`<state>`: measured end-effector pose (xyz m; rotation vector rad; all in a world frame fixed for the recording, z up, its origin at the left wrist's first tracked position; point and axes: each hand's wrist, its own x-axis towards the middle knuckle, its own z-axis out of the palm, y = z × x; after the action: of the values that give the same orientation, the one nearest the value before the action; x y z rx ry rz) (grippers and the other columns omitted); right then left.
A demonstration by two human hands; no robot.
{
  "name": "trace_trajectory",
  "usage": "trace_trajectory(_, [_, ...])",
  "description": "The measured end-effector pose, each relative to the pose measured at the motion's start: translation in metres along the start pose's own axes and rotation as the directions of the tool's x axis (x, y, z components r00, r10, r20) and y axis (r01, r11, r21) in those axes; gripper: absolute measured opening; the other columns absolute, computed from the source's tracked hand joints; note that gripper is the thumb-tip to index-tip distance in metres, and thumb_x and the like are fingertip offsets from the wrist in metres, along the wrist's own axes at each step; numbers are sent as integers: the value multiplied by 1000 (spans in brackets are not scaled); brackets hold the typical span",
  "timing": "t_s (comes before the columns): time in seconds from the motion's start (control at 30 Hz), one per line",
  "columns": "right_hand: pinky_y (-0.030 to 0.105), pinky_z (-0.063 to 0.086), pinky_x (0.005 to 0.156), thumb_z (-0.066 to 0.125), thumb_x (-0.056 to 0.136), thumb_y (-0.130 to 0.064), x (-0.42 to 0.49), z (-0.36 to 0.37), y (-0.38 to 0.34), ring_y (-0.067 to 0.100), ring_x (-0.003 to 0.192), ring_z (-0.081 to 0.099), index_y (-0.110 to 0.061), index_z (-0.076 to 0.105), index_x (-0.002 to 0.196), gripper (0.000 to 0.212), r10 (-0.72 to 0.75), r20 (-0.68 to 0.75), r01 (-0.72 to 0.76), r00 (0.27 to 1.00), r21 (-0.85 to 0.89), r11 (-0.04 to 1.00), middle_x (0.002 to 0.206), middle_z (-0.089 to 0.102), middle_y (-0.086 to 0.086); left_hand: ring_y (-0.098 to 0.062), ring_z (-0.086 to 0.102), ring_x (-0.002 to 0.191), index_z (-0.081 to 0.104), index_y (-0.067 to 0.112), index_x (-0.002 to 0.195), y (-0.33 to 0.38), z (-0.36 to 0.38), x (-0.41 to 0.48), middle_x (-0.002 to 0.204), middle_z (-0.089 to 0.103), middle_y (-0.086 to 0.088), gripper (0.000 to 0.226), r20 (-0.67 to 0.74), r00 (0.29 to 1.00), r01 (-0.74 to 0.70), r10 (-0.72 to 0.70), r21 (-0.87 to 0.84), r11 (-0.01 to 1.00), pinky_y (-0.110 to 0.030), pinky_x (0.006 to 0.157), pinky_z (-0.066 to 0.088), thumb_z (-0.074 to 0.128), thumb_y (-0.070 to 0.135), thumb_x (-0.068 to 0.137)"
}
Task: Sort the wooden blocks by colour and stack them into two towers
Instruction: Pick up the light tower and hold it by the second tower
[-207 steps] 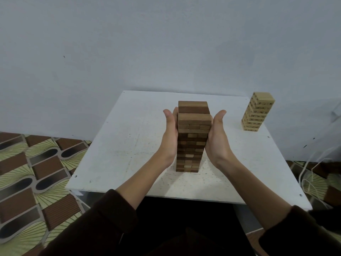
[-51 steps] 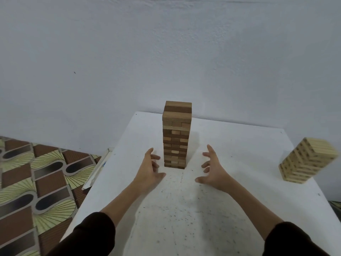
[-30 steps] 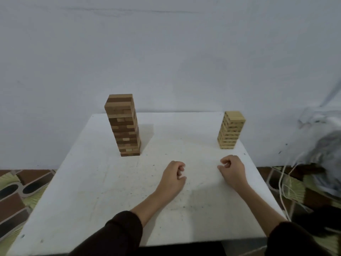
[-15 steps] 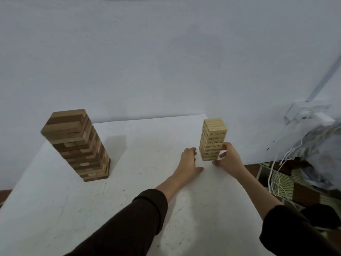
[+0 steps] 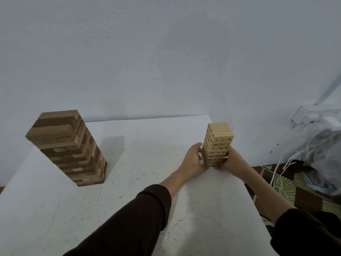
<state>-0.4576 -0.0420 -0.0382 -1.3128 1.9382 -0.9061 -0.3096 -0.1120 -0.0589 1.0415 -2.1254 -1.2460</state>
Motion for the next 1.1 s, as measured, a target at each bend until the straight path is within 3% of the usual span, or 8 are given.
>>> trace_trajectory(0.2, [18,51,62,77,64,6,-2,12,-5,11,90,62,-13,51,122,66,-12,-6,12,1000,11,1000,100,65,-1,-10,48,83,37,9,140,-9,-9,-6,120,49,-6,76,0,1000,13,-13,2,1000,-9,60,40,77,16,76])
trace_trajectory(0.53, [17,51,64,78,64,3,-6,55,-35,10,90,61,-13,49,123,67,-49,59,49,997,-4,999,102,63,-2,-9,48,77,45,16,134,-28,-54,-39,111,54,-2,67,-45,998,38,-39,-23,999,-15,62,45,77,14,75])
trace_trajectory(0.73, [7,45,56,73,66,10,-9,90,-62,3,75,56,-15,47,115,61,-83,86,80,993,31,996,89,57,-9,-5,48,71,45,15,135,-47,-88,-61,105,53,5,72,-81,995,62,-65,-36,997,-14,62,46,80,11,73])
trace_trajectory(0.87, [11,47,57,73,66,9,-10,110,-74,5,71,58,-14,48,118,62,-111,112,104,987,68,992,89,59,-7,-5,48,72,46,14,135,-56,-109,-74,105,54,4,70,-106,991,75,-77,-24,997,-17,65,47,79,9,73])
trace_trajectory(1.1, [12,50,60,73,66,9,-10,130,-89,4,77,62,-17,48,119,65,-123,158,105,980,116,988,94,63,-4,-7,50,75,46,15,134,-66,-128,-87,103,54,6,68,-139,987,71,-75,-30,997,-18,66,48,77,9,74])
